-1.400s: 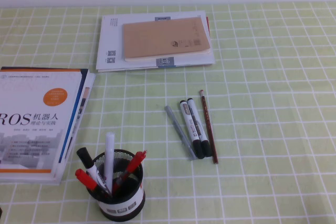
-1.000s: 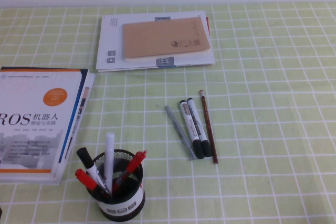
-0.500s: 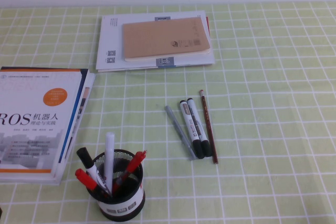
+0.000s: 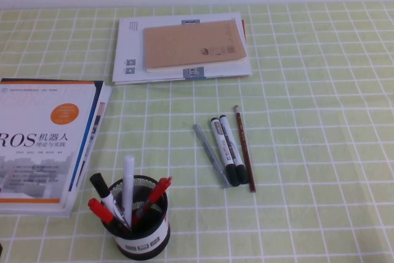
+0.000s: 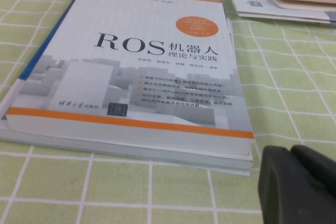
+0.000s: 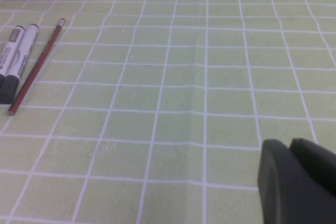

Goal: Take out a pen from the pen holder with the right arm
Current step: 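Take a marker out of the pen holder and lay it on the table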

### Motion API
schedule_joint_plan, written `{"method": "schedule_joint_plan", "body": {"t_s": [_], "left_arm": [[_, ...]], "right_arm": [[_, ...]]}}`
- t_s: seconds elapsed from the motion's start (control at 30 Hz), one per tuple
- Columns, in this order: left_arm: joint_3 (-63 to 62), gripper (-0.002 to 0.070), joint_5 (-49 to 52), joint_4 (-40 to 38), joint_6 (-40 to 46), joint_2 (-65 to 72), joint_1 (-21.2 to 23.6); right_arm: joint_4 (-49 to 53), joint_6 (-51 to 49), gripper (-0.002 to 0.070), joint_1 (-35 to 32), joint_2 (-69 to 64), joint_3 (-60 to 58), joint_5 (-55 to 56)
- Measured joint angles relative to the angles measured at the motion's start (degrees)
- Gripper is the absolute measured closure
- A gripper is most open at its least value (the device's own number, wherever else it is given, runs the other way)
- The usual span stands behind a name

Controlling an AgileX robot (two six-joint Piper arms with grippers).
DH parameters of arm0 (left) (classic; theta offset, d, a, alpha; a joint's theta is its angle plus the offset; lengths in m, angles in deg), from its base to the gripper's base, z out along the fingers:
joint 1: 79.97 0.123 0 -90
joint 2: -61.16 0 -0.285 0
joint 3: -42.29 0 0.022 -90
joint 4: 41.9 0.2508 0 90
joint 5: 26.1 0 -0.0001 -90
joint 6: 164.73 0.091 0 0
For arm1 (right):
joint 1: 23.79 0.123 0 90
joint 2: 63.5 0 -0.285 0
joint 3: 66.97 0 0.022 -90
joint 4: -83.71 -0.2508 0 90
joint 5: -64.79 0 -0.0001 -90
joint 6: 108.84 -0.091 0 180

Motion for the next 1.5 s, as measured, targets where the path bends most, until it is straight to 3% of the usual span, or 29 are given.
{"method": "schedule_joint_plan", "body": {"t_s": [0.17, 0.63, 0.9, 1.13, 1.5], "left_arm": [[0.0, 0.0683, 0.0, 0.0, 0.0, 0.0, 0.0], [0.0, 0.0683, 0.0, 0.0, 0.0, 0.0, 0.0], [0.0, 0.0683, 0.0, 0.0, 0.0, 0.0, 0.0], [0.0, 0.0683, 0.0, 0.0, 0.0, 0.0, 0.0], [0.0, 0.0683, 0.0, 0.0, 0.0, 0.0, 0.0]], "right_arm": [[-1.9, 0.0, 0.0689, 0.0, 0.0, 0.0, 0.36], [-28.81, 0.0, 0.0689, 0.0, 0.0, 0.0, 15.07], [-36.0, 0.0, 0.0688, 0.0, 0.0, 0.0, 17.55], [-37.51, 0.0, 0.0689, 0.0, -4.12, 3.84, 5.36], [-30.96, 5.54, 0.0688, 0.0, -33.16, 22.96, -16.89]]}}
